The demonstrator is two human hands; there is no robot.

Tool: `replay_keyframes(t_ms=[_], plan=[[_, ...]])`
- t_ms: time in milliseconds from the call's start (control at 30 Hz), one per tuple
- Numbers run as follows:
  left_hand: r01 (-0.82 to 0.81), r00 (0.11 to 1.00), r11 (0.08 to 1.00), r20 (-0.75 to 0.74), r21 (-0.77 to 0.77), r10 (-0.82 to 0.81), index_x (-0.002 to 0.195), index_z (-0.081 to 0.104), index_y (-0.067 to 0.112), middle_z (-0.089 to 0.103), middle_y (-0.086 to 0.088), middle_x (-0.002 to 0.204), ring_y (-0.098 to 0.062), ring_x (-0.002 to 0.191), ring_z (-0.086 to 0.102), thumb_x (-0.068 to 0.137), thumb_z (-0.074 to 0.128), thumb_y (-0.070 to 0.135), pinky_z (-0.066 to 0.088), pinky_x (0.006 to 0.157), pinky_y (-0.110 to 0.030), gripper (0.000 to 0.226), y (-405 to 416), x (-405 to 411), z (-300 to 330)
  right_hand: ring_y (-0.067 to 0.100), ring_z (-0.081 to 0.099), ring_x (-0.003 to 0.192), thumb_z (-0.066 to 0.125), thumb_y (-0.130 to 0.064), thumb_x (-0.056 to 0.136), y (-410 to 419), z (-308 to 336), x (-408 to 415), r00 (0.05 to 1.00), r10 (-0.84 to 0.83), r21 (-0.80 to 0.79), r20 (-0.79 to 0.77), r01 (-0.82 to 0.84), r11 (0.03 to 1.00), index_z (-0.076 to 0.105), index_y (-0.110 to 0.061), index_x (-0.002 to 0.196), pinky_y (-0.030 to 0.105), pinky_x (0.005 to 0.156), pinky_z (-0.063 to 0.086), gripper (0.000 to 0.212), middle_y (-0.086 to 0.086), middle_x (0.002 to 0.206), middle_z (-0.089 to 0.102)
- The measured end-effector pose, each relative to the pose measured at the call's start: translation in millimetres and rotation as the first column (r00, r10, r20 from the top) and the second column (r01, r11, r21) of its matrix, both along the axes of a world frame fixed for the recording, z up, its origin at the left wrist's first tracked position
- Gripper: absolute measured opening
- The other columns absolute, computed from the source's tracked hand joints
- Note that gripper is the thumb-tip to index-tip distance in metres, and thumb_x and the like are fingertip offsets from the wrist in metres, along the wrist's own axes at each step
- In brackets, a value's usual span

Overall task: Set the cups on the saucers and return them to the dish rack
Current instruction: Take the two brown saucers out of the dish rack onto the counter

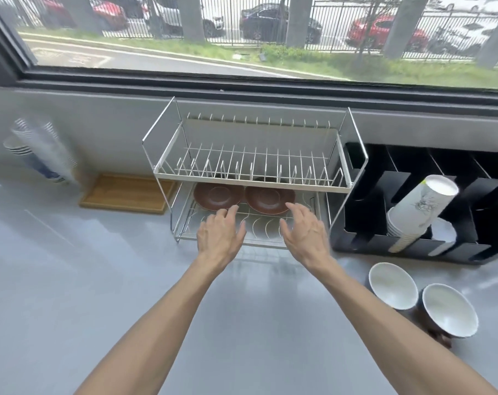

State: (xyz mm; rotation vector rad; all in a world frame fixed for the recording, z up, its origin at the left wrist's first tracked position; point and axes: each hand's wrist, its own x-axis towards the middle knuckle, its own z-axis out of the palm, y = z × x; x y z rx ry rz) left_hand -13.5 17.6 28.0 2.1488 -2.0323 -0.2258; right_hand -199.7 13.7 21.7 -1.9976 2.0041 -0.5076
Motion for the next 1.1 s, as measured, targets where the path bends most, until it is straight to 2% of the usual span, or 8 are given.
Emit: replay_keyframes(t_ms=[267,367,600,700,833,900,1000,1100], plan=[[-0.028,0.998,0.999,-0.050,0.036,0.030,0.149,0.040,0.022,0.061,-0.006,0.132,-0.031,0.114,0.061,0.100,0.041,0.045,0.046,0.090,-0.042,0.054,-54,-26,-28,0.037,0.061,0.110,0.049,-0.035,0.099,-68,-13,-8,0.997,-0.078,0.028,-0.022,0.079,0.997,0.062,-0.004,0.114,0.045,0.090,0.047,0.037,0.015,0.116,0.067],[-0.098,0.963,0.989,-0.240,0.107,0.121,0.149,0.039,0.019,0.062,-0.011,0.128,-0.036,0.115,0.060,0.100,0.044,0.045,0.046,0.089,-0.042,0.055,-65,-32,-38,0.039,0.060,0.110,0.050,-0.033,0.098,-89,-18,-6,0.987,-0.126,0.025,0.100,0.124,0.992,0.055,-0.008,0.131,0.045,0.088,0.048,0.041,0.014,0.124,0.064],[-0.254,0.719,0.916,-0.573,0.311,0.394,0.141,0.047,0.007,0.069,-0.010,0.125,-0.035,0.113,0.064,0.097,0.050,0.043,0.044,0.100,-0.040,0.056,-92,-47,-57,0.040,0.053,0.122,0.029,-0.027,0.108,-118,-35,-11,1.000,0.001,0.448,-0.002,0.000,0.894,0.053,0.001,0.135,0.043,0.100,0.038,0.045,0.025,0.130,0.060],[-0.292,0.596,0.884,-0.653,0.366,0.467,0.130,0.053,0.008,0.069,-0.008,0.120,-0.033,0.093,0.072,0.094,0.053,0.041,0.054,0.094,-0.045,0.049,-101,-48,-62,0.041,0.057,0.116,0.038,-0.030,0.106,-131,-47,-7,0.994,-0.108,0.202,0.027,0.101,0.974,0.038,-0.006,0.148,0.045,0.097,0.044,0.049,0.023,0.125,0.063],[-0.334,0.331,0.825,-0.762,0.457,0.556,0.129,0.052,0.003,0.064,-0.003,0.107,-0.013,0.059,0.065,0.098,0.057,0.020,0.061,0.063,-0.029,0.036,-111,-52,-65,0.040,0.054,0.123,0.037,-0.028,0.106,-138,-52,-4,0.988,-0.129,0.312,0.088,0.096,0.945,0.031,-0.007,0.152,0.044,0.100,0.041,0.051,0.023,0.135,0.056],[-0.332,0.256,0.807,-0.777,0.488,0.575,0.134,0.050,0.001,0.063,-0.009,0.119,-0.013,0.059,0.065,0.099,0.057,0.014,0.055,0.051,-0.018,0.038,-115,-53,-69,0.042,0.052,0.125,0.041,-0.027,0.105,-141,-54,-7,0.988,-0.126,0.259,0.085,0.100,0.961,0.030,-0.006,0.152,0.045,0.101,0.039,0.053,0.025,0.136,0.055],[-0.287,0.110,0.774,-0.783,0.564,0.612,0.147,0.040,0.002,0.058,-0.009,0.113,-0.021,0.081,0.067,0.100,0.052,-0.001,0.060,0.062,-0.023,0.049,-114,-56,-69,0.037,0.032,0.144,0.038,-0.029,0.106,-142,-62,-14,0.994,-0.070,0.507,0.080,0.020,0.862,0.026,-0.006,0.154,0.042,0.115,0.026,0.055,0.021,0.157,0.032],[-0.270,0.095,0.776,-0.786,0.571,0.611,0.147,0.041,0.003,0.060,-0.010,0.111,-0.019,0.076,0.067,0.099,0.049,-0.006,0.061,0.061,-0.022,0.050,-113,-56,-73,0.044,0.048,0.127,0.040,-0.024,0.105,-142,-61,-12,0.994,-0.106,0.365,0.024,0.090,0.927,0.039,0.001,0.143,0.046,0.103,0.037,0.046,0.030,0.141,0.048]])
